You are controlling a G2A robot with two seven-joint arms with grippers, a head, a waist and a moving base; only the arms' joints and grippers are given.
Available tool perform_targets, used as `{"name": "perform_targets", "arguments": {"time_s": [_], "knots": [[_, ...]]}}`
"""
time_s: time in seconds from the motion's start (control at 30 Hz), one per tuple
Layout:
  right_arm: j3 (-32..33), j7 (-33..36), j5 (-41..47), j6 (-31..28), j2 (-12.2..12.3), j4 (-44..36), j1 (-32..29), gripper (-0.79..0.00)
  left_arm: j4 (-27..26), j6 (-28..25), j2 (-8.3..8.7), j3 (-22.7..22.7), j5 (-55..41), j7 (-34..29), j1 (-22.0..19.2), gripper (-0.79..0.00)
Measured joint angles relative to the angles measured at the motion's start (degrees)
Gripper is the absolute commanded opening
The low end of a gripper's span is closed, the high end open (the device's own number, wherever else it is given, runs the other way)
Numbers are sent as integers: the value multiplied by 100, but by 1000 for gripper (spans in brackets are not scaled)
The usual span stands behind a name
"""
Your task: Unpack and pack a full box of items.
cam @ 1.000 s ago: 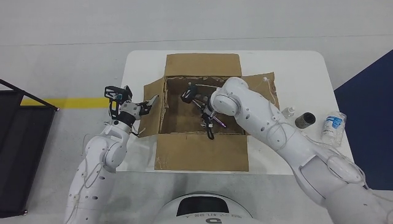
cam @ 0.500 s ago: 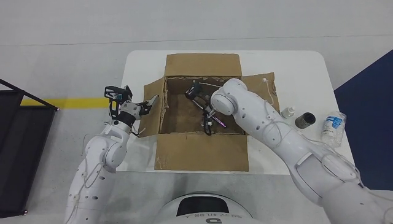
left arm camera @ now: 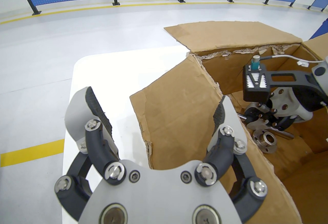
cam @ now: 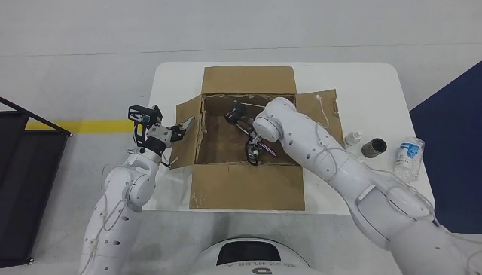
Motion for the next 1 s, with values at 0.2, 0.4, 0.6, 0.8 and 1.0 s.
{"name": "perform_targets", "arguments": {"time_s": [0.2,0.4,0.6,0.8,1.0], "knots": [[398,-37,-9,-178,168,-675,-187,-785,0,0,0,0,0,0,0,0],[1349,170,279,-456,551,-1638,-773,-785,0,0,0,0,0,0,0,0],[2337,-178,392,-968,889,-2944,-1596,-785,0,0,0,0,0,0,0,0],[3655,-1145,593,-1267,1174,-4316,-2727,-785,0,0,0,0,0,0,0,0],[5197,-1711,1054,-1645,1394,-5448,-3926,-785,0,0,0,0,0,0,0,0]]}}
